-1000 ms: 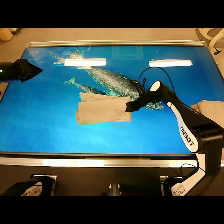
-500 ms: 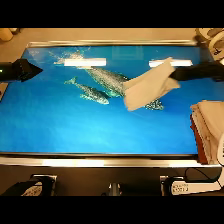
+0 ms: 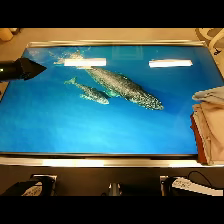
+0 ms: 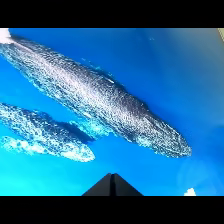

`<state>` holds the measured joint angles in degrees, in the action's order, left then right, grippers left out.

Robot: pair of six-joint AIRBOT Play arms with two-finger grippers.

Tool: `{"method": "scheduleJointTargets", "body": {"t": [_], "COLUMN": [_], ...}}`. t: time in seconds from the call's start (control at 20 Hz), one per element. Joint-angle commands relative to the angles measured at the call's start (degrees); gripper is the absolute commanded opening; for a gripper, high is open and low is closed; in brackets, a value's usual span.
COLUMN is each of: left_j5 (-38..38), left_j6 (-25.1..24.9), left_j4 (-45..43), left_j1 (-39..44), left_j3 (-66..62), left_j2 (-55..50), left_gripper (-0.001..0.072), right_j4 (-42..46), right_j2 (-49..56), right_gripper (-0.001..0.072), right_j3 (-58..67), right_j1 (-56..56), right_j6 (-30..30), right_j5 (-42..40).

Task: Fold the shirts.

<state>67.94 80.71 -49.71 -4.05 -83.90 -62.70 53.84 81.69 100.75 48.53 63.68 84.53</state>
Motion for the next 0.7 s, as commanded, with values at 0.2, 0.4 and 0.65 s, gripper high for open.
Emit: {"method": "scheduleJointTargets", "body": {"t": [0.2, 0.4, 0.65], "left_j5": [-1.0, -3.0, -3.0], "left_j6": [-4.5, -4.5, -4.5], "left_j4": [0.4, 0.5, 0.4], "left_j1": [2.4, 2.4, 2.4], "left_j3": [0.0, 0.0, 0.0], "left_j2": [-0.1, -0.1, -0.1], "left_gripper": [0.0031, 0.0031, 0.0031], "right_j4": [1.8, 14.1, 27.3], "right_j2": [-6.8, -7.4, -10.2], "right_gripper": [0.0022, 0.0021, 0.0021], "right_j3": [0.1, -0.2, -8.5], "right_j1": [11.7, 13.0, 13.0], "right_j6": [1.4, 1.0, 0.6], "right_j5": [8.5, 19.0, 21.3]}}
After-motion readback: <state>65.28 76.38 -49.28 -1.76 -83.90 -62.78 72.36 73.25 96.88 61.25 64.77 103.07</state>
